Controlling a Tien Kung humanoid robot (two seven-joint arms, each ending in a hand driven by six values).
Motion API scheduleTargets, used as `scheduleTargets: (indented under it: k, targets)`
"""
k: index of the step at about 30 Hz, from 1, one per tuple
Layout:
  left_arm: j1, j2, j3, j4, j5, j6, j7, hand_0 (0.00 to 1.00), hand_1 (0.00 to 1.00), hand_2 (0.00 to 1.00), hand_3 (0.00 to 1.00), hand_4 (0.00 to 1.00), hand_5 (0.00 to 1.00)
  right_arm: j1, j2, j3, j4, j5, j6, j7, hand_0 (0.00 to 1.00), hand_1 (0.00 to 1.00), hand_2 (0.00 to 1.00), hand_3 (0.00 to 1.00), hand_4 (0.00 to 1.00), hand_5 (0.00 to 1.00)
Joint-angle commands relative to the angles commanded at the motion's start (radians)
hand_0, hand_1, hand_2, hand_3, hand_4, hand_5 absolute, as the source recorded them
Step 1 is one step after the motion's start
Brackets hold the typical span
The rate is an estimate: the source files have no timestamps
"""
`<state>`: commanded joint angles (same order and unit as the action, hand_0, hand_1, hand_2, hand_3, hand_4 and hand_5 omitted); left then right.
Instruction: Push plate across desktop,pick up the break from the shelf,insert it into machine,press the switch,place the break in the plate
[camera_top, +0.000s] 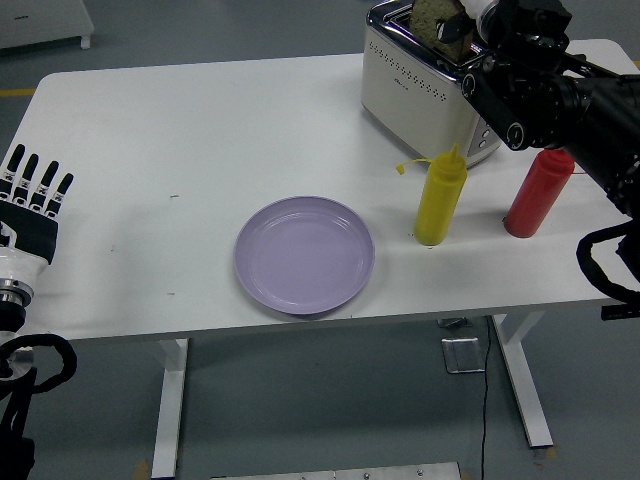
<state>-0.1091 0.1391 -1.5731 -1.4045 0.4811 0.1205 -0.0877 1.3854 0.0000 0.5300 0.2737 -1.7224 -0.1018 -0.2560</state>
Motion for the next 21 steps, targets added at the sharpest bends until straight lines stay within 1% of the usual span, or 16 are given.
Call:
scheduleTargets:
  k: [2, 3, 8, 9, 10, 12, 14, 15, 20, 21]
  targets:
    - [0.003, 0.000, 0.002, 0.000, 0.000, 0.000, 0.000, 0.853, 0.894, 0.976, 0.832, 0.645, 0.998, -0.002, 0.000, 0.007, 0.011, -0.021, -0.031, 0.001, 0.231, 0.334, 0.437, 0.532, 0.385, 0.116]
    - [0.005, 0.000, 0.003, -0.001, -0.001, 0.000, 0.000, 0.853, 0.894, 0.976, 0.831, 0.646, 0.998, -0.003, 0.000, 0.013, 0.017, -0.032, -0.045, 0.002, 0.258, 0.295, 0.409, 0.514, 0.237, 0.084]
    - [0.014, 0.003, 0.009, -0.005, -0.001, 0.000, -0.001, 0.853, 0.894, 0.976, 0.831, 0.646, 0.998, -0.011, -0.003, 0.061, 0.063, -0.101, -0.134, 0.019, 0.258, 0.295, 0.409, 0.514, 0.237, 0.084]
    - [0.015, 0.004, 0.011, -0.005, -0.002, 0.000, -0.001, 0.854, 0.894, 0.976, 0.831, 0.646, 0.998, -0.012, -0.006, 0.070, 0.074, -0.111, -0.154, 0.025, 0.254, 0.285, 0.396, 0.501, 0.200, 0.074]
    - [0.017, 0.004, 0.013, -0.006, -0.002, 0.000, -0.001, 0.854, 0.894, 0.976, 0.831, 0.646, 0.998, -0.014, -0.012, 0.079, 0.087, -0.119, -0.173, 0.032, 0.254, 0.285, 0.396, 0.501, 0.200, 0.074]
    - [0.020, 0.006, 0.015, -0.007, -0.002, 0.000, -0.001, 0.854, 0.894, 0.976, 0.831, 0.646, 0.998, -0.016, -0.030, 0.092, 0.116, -0.128, -0.203, 0.044, 0.254, 0.285, 0.396, 0.501, 0.200, 0.074]
    - [0.023, 0.007, 0.016, -0.007, -0.002, 0.000, -0.002, 0.854, 0.894, 0.976, 0.831, 0.646, 0.998, -0.018, -0.049, 0.102, 0.144, -0.129, -0.221, 0.053, 0.254, 0.285, 0.396, 0.501, 0.200, 0.074]
    - [0.024, 0.006, 0.015, -0.007, -0.002, 0.000, -0.002, 0.855, 0.894, 0.976, 0.831, 0.646, 0.998, -0.019, -0.065, 0.107, 0.165, -0.128, -0.229, 0.057, 0.258, 0.285, 0.391, 0.499, 0.167, 0.050]
    - [0.028, 0.007, 0.008, -0.009, 0.000, 0.000, -0.003, 0.855, 0.894, 0.976, 0.831, 0.646, 0.998, -0.028, -0.133, 0.123, 0.264, -0.107, -0.238, 0.065, 0.258, 0.285, 0.391, 0.499, 0.167, 0.050]
    - [0.028, 0.008, 0.007, -0.010, 0.000, 0.000, -0.003, 0.856, 0.894, 0.976, 0.832, 0.646, 0.998, -0.031, -0.149, 0.128, 0.287, -0.100, -0.237, 0.065, 0.256, 0.285, 0.388, 0.497, 0.150, 0.043]
